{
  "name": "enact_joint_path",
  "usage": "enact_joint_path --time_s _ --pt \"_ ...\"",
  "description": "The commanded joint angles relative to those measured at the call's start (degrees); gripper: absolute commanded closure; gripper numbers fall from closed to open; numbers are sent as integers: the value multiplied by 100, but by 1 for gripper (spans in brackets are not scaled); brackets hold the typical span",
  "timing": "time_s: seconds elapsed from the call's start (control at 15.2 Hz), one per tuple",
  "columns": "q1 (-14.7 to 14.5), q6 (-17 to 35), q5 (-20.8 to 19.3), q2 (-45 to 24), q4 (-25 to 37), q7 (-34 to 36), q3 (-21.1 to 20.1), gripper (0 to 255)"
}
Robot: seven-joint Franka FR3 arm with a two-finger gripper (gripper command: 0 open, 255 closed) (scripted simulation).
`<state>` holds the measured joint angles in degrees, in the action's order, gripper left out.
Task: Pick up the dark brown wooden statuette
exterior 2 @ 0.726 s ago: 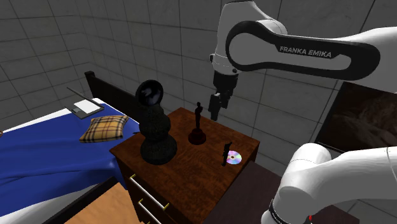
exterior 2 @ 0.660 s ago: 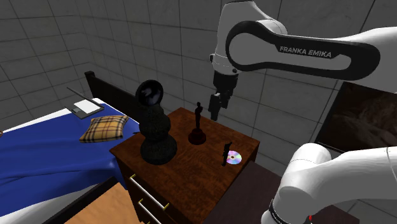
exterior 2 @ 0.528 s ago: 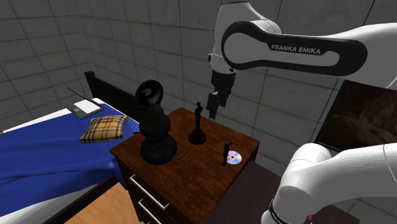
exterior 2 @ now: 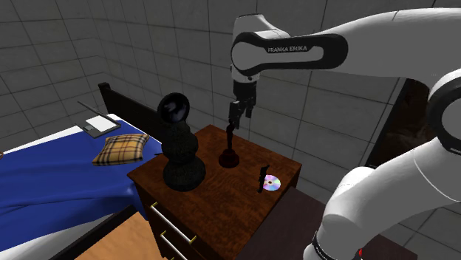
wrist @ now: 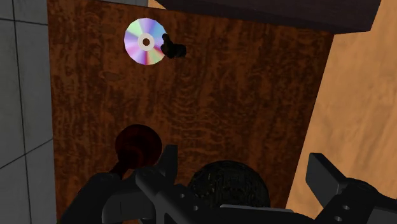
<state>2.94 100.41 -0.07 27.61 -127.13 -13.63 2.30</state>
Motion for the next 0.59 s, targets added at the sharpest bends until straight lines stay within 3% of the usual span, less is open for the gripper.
enact_joint_path --time_s 0.0,0.53 --pt "51 46 -39 -433 306 -79 91 0" --pt "254 118 -65 -2271 1740 -427 438 0"
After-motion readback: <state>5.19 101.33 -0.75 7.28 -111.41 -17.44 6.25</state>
